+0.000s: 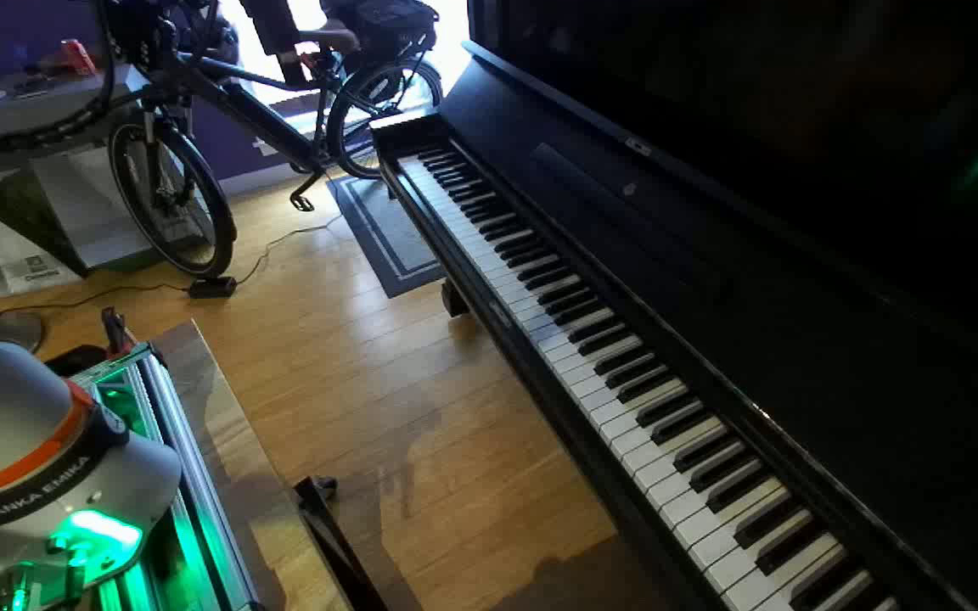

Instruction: Press the far right e key on the piano

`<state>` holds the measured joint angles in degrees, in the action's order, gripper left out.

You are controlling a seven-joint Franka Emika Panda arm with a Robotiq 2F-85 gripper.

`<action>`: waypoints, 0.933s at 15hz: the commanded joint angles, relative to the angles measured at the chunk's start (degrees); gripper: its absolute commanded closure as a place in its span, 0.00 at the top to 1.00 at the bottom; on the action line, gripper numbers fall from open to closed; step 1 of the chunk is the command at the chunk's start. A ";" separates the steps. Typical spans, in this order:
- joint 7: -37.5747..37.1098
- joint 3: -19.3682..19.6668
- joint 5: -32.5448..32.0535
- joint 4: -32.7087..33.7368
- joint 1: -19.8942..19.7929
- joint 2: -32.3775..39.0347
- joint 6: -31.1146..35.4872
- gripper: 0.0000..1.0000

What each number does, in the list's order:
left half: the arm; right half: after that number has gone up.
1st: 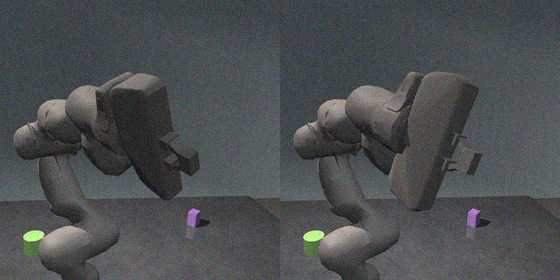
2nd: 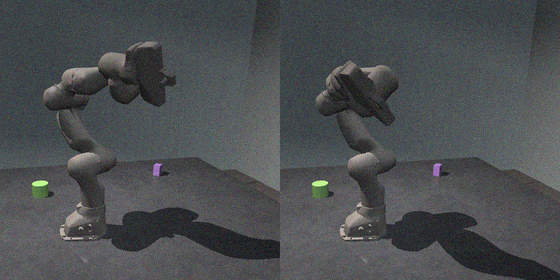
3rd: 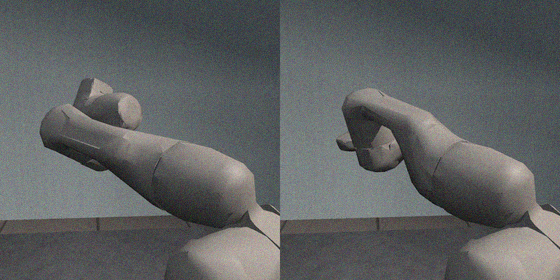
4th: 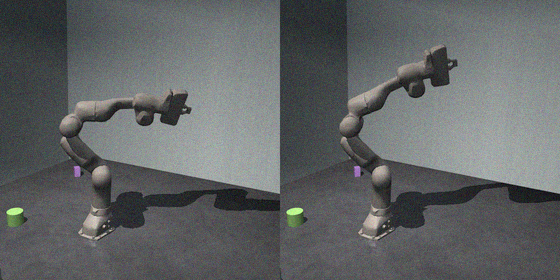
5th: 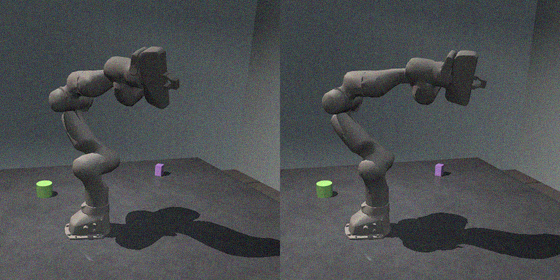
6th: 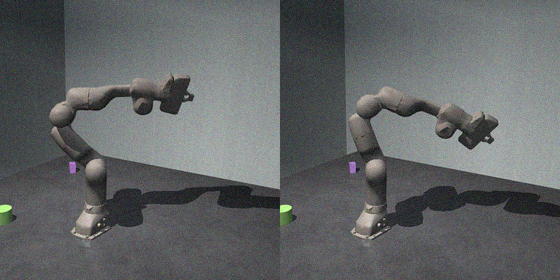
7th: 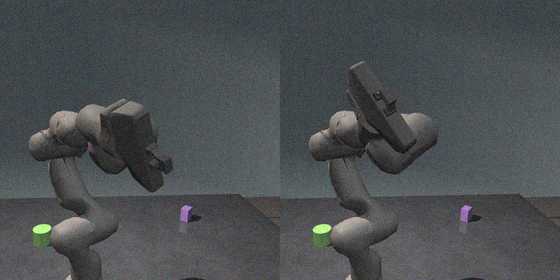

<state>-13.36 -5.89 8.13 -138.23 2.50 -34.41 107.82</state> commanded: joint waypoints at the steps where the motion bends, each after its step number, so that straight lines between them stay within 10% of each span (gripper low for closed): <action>1: 0.07 -0.11 0.05 0.15 -0.16 0.03 -0.18 1.00; 8: 0.07 -0.11 0.05 0.15 -0.16 0.03 -0.18 1.00; 14: -1.97 4.72 -2.86 3.47 -7.69 2.71 5.49 1.00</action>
<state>-14.62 -3.82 7.11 -136.77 -1.91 -33.74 111.37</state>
